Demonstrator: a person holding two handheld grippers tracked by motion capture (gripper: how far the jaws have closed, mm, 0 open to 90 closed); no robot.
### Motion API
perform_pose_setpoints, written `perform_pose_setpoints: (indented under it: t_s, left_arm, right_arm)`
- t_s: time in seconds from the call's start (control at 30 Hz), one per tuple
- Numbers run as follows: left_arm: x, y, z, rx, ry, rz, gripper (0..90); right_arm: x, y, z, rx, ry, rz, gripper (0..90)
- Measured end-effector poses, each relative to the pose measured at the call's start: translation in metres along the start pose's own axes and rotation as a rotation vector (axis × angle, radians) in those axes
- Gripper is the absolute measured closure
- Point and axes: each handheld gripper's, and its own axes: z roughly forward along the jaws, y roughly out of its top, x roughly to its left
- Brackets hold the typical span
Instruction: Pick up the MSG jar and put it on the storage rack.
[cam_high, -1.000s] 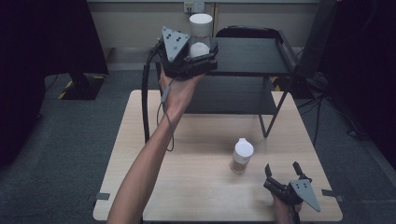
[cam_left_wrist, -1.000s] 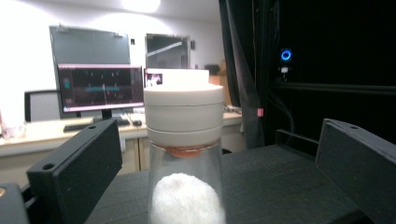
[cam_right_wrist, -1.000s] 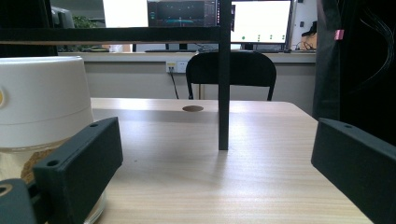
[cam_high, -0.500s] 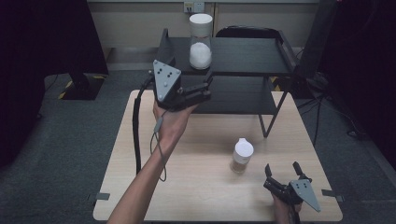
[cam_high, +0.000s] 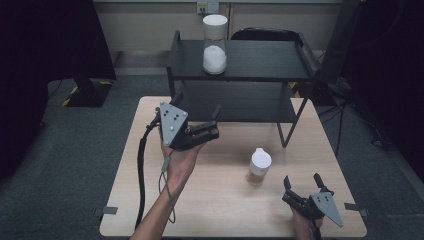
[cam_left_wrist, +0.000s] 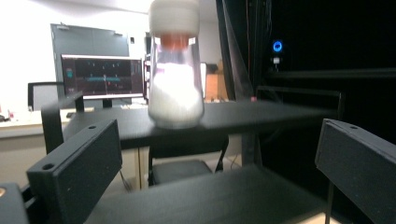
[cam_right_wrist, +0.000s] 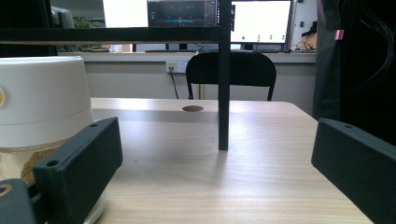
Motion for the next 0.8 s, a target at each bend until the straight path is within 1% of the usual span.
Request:
perform_pose_setpoints:
  t_s: [0.07,0.13,0.17,0.2,0.23,0.27,0.33,0.47,0.5,0.57,0.63,0.67,0.73,0.8]
  left_arm:
    - [-0.002,-0.007,-0.004,0.003,0.017,0.006,0.0]
    - [-0.006,-0.018,-0.009,-0.012,0.032,0.005,0.0]
    - [-0.006,-0.022,-0.011,-0.015,0.032,0.002,0.0]
    - [-0.006,-0.026,-0.013,-0.011,0.023,-0.004,0.0]
    - [-0.007,-0.029,-0.016,-0.008,0.027,-0.004,0.0]
    - [-0.009,-0.035,-0.019,-0.020,0.030,-0.007,0.0]
    - [-0.012,-0.045,-0.025,-0.028,0.034,-0.003,0.0]
    - [-0.018,-0.061,-0.036,-0.010,0.053,0.033,0.0]
    - [-0.020,-0.065,-0.039,-0.001,0.060,0.033,0.0]
    - [-0.024,-0.073,-0.042,0.026,0.081,0.017,0.0]
    - [-0.030,-0.088,-0.047,0.030,0.105,0.034,0.0]
    - [-0.032,-0.096,-0.049,0.032,0.114,0.035,0.0]
    - [-0.035,-0.109,-0.052,0.050,0.131,0.022,0.0]
    - [-0.036,-0.123,-0.055,0.058,0.142,-0.022,0.0]
  right_arm:
    - [0.000,0.000,0.000,0.000,0.000,0.000,0.5]
    - [0.000,0.000,0.000,0.000,0.000,0.001,0.5]
    - [0.000,0.000,0.000,0.000,0.000,0.000,0.5]
    - [0.000,0.000,0.000,0.000,0.000,-0.001,0.5]
    - [0.000,0.000,0.000,0.000,-0.001,0.000,0.5]
    - [0.000,0.000,0.000,0.000,-0.001,0.000,0.5]
    - [0.000,0.000,0.000,0.000,-0.001,0.000,0.5]
    - [0.000,0.000,0.000,-0.001,-0.001,-0.001,0.4]
    - [0.000,0.000,0.000,0.000,-0.001,0.000,0.4]
    - [0.000,0.000,0.000,0.000,-0.001,0.000,0.5]
    - [0.001,0.000,0.000,0.000,-0.007,-0.001,0.4]
    - [0.001,0.000,0.000,0.000,-0.007,-0.001,0.4]
    - [0.001,0.000,0.000,0.000,-0.007,-0.001,0.5]
    - [0.001,0.000,0.000,0.000,-0.007,-0.001,0.5]
